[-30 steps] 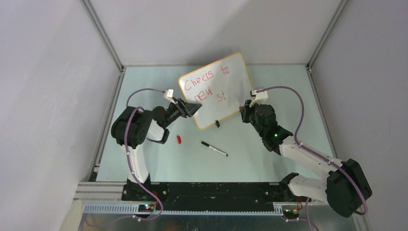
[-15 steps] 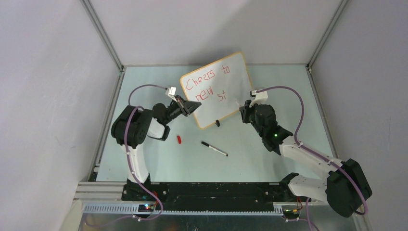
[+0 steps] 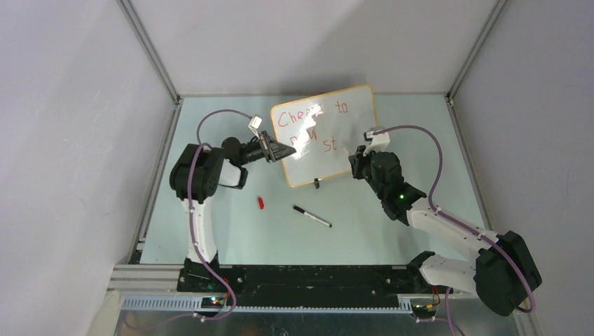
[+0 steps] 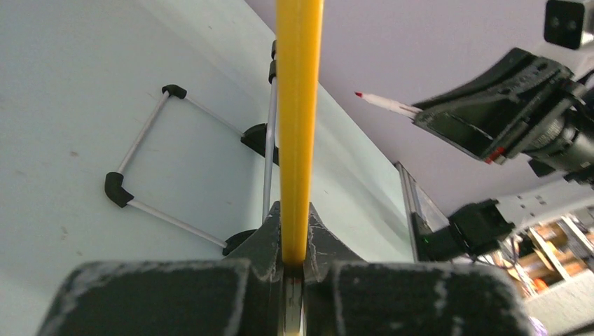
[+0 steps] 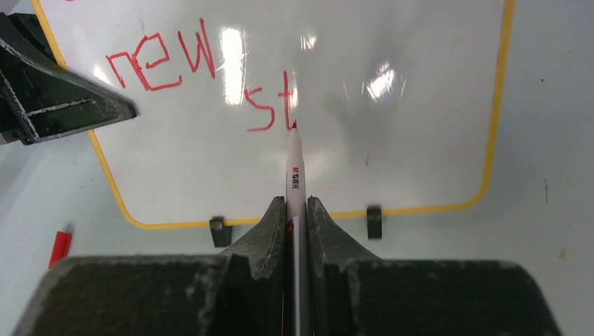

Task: Write a sentence on the whiteboard
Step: Hold the whiteboard on the whiteboard stand, then write a sentence on the whiteboard.

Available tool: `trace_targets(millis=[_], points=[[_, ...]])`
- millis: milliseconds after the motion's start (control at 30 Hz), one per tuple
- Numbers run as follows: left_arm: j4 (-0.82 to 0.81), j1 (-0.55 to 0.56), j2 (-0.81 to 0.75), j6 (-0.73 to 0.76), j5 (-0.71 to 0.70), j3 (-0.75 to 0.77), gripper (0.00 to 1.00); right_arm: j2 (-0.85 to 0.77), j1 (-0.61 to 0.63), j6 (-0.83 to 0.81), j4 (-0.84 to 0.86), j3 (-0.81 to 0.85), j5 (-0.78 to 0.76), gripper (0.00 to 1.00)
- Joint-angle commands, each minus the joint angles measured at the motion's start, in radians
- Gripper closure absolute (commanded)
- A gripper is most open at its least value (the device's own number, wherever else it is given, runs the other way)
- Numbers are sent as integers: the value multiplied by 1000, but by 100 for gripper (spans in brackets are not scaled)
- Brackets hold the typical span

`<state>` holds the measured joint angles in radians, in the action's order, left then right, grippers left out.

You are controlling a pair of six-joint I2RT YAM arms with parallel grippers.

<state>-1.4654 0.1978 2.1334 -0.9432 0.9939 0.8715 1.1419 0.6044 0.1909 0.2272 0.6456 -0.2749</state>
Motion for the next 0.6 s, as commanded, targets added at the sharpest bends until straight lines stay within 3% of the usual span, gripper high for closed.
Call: trace_targets(millis=[0,300,567], points=[[-67,16,-12,-92,187,28,100,0,-6,5,15,39,0,100],[-67,13,-2,-99,149,22,100,-26,-6,13,-63,73,-14,100],[-66,15,-65,14,26,-76,100,-9,-17,33,-112,109,23,100]])
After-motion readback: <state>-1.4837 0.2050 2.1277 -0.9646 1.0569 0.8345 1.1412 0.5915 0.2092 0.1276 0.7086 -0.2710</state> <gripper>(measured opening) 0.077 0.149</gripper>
